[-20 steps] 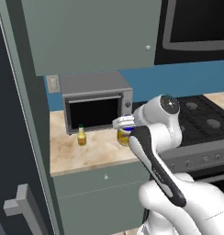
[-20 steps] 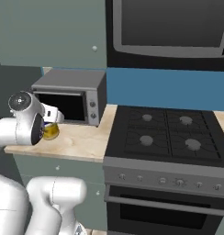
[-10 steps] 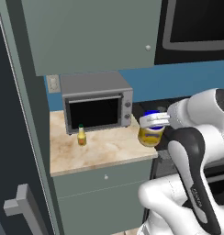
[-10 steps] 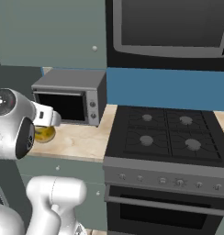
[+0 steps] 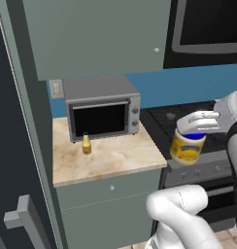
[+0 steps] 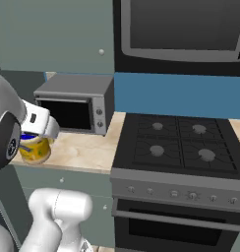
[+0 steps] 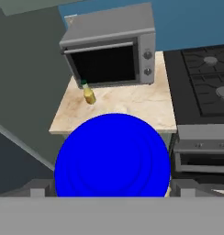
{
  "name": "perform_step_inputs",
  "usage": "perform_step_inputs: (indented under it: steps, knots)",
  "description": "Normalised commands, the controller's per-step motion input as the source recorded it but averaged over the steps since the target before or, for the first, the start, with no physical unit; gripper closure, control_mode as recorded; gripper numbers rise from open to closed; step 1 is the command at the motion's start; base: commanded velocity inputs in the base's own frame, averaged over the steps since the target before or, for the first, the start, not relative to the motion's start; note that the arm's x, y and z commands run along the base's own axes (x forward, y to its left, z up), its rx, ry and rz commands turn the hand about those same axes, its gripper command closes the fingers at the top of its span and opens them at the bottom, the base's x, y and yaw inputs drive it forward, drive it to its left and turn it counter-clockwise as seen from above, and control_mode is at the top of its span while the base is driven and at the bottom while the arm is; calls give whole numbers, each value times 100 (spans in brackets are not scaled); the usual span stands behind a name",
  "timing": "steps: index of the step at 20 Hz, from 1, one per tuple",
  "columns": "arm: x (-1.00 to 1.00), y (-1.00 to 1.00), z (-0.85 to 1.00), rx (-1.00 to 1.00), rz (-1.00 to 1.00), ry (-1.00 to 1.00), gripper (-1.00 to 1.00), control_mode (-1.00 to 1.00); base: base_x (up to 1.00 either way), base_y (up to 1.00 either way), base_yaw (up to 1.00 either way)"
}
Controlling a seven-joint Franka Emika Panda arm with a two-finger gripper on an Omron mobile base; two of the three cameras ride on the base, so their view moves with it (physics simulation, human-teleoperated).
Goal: Place the mayonnaise and mustard from the counter to the top shelf of the fridge. If the existing items in the fridge are on the top shelf, move them to other shelves.
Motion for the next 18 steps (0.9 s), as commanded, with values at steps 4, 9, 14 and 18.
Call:
perform_step_inputs:
  steps: [4,9,14,18]
  knots:
    - [-61,-15,19,0,0,16,100,-100,0,0,0]
    - [-12,0,1,0,0,0,100,-100,0,0,0]
    - [-21,0,0,0,1,-1,100,100,-60,-12,4]
    - [0,0,0,0,0,0,100,100,-100,-33,10]
